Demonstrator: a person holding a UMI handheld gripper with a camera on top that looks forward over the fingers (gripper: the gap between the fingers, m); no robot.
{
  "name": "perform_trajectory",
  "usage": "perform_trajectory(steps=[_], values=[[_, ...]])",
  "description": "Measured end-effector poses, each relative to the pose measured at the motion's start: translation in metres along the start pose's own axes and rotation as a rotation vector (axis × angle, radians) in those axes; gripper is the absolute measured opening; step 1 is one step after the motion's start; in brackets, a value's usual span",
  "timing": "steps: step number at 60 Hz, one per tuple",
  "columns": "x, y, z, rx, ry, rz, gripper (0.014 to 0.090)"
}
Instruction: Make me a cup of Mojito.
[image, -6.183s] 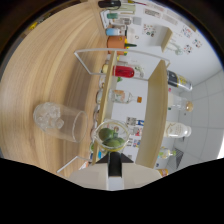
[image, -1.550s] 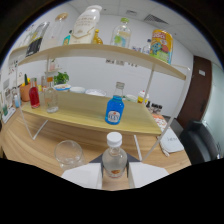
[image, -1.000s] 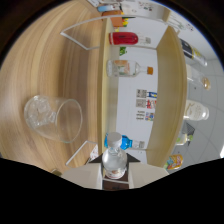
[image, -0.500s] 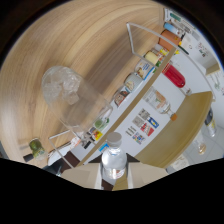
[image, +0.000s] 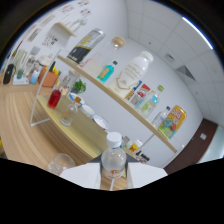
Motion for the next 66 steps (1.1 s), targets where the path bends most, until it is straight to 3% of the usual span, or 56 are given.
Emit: perform_trajectory(steps=[14, 29, 45, 63, 66], values=[[-0.038, 0.079, 0.024, -0.091, -0.132, 0.495, 0.0348], [-0.083, 0.153, 0.050, -0.234, -0.211, 0.646, 0.0348], [-0.102, 0.197, 0.054, -0.324, -0.239, 0.672, 0.0348], [-0.107, 0.202, 0.051, -0.345, -0.247, 0.659, 0.0364], [-0.106, 0.204, 0.048, -0.359, -0.238, 0.653, 0.0404]])
